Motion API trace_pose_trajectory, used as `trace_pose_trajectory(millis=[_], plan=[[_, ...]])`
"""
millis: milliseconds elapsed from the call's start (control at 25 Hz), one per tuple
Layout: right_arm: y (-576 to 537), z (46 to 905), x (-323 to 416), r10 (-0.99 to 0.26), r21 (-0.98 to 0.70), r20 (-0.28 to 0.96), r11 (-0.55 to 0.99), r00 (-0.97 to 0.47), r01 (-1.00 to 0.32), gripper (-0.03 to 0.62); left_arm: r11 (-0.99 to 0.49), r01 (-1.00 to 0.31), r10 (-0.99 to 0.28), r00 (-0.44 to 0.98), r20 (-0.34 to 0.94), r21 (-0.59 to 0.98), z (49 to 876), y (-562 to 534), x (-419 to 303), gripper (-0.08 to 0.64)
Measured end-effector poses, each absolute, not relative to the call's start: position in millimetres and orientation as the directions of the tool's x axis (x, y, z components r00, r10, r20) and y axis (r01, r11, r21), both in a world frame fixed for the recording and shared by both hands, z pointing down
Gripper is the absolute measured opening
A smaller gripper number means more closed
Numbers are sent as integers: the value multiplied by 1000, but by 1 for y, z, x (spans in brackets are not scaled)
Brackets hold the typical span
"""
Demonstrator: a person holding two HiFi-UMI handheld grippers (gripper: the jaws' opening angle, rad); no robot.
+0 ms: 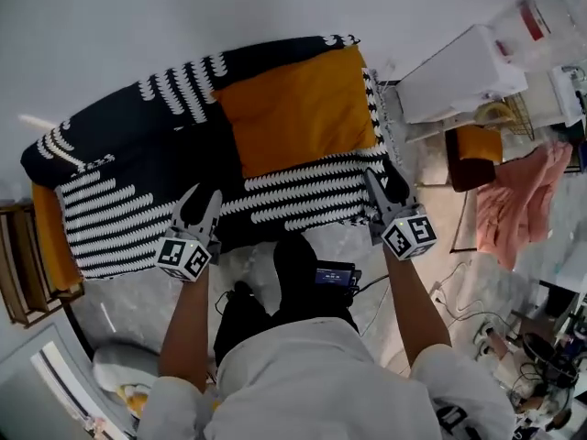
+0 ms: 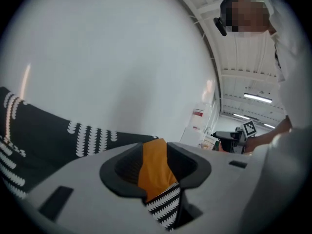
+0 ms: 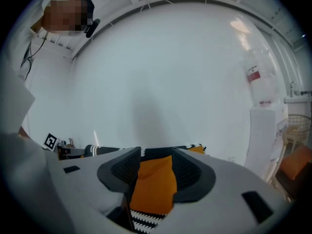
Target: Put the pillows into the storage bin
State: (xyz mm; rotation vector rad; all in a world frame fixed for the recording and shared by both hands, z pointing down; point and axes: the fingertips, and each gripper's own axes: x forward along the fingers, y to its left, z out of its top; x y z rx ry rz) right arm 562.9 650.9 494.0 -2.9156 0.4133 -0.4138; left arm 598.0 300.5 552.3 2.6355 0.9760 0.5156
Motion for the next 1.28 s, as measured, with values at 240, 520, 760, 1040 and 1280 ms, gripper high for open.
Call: trace_pose_trajectory(millis=[240,520,760,1040,1280], plan=[[700,577,654,-314,-191,377,-947,871,-259,244,-759,465,634,687,355,455,641,334,668,178],[735,699,725,-313,-161,573,-949,757,-270,244,-802,331,576,648,498,496,769,345,717,197],[749,774,762,-305,-174,667,-951,680,-257,258,-830,246,533,613,583,500,865,337,743,226],[783,815,786,-219,-139,748,-975,627,-175,269,-805,248,577,536,616,539,922,347,761,288],[789,831,788,-240,-177,755,-971,611,-163,281,-782,254,611,490,622,569,938,359,772,288]])
